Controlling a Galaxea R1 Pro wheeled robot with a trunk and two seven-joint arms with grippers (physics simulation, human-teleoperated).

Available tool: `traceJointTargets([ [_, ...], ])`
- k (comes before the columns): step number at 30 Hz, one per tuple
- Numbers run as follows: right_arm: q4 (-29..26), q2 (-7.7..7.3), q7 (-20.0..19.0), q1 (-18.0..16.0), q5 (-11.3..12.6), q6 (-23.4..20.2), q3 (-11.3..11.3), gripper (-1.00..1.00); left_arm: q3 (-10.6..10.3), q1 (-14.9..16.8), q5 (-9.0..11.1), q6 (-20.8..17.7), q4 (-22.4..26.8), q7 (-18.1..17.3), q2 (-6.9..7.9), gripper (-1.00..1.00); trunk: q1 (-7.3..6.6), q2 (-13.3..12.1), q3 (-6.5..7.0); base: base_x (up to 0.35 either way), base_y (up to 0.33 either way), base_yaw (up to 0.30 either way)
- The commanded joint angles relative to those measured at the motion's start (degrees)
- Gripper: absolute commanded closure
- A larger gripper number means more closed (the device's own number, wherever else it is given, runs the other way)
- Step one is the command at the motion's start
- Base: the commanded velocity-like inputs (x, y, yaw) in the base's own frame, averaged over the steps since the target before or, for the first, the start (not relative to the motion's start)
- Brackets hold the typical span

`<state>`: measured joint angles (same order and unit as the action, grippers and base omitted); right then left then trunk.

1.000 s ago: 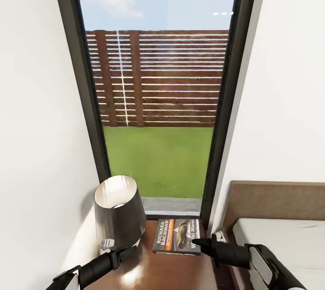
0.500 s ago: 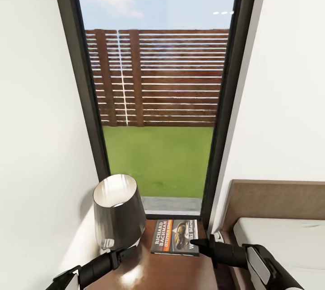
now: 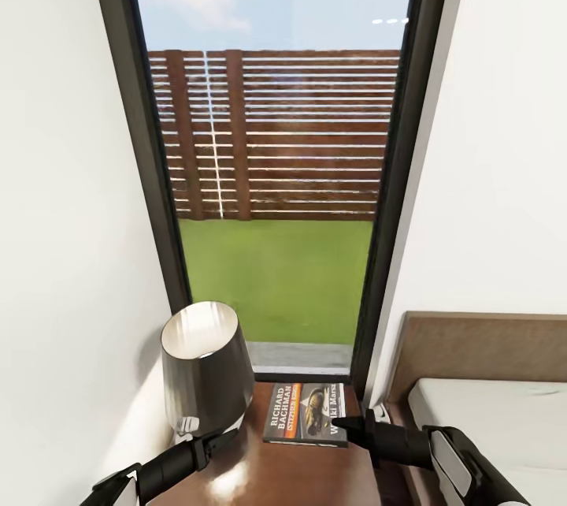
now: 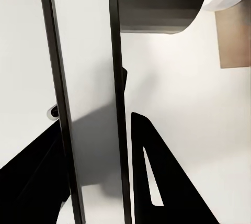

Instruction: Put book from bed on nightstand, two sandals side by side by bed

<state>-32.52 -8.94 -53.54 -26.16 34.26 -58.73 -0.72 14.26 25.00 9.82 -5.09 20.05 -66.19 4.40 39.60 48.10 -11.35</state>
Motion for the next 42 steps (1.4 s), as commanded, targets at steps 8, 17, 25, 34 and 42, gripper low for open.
traceJointTargets([
  [8,0.0,-0.06,-0.3,0.0,0.1,-0.2,0.0,1.00,0.2,0.0,0.1,-0.5,0.0,-0.2,-0.01,-1.00,1.77,3.3,-1.53,0.000,0.000,0.000],
  [17,0.0,-0.11,-0.3,0.0,0.5,2.9,0.1,1.00,0.2,0.0,0.1,-0.5,0.0,-0.2,-0.01,-1.00,3.75,6.9,-3.14,0.000,0.000,0.000],
  [25,0.0,-0.12,-0.3,-0.1,0.5,4.9,0.0,1.00,0.2,0.0,0.1,-0.5,0.0,-0.2,-0.01,-1.00,5.51,10.1,-4.58,0.000,0.000,0.000],
  [34,0.0,-0.12,-0.3,0.0,0.5,4.9,-0.1,1.00,0.2,0.0,0.1,-0.5,0.0,-0.2,-0.01,-1.00,7.48,13.7,-6.19,0.000,0.000,0.000],
  [42,0.0,-0.04,-0.3,0.0,0.5,4.9,-0.1,1.00,0.1,0.0,0.1,-0.5,0.0,-0.1,-0.01,-1.00,9.24,16.9,-7.63,0.000,0.000,0.000],
])
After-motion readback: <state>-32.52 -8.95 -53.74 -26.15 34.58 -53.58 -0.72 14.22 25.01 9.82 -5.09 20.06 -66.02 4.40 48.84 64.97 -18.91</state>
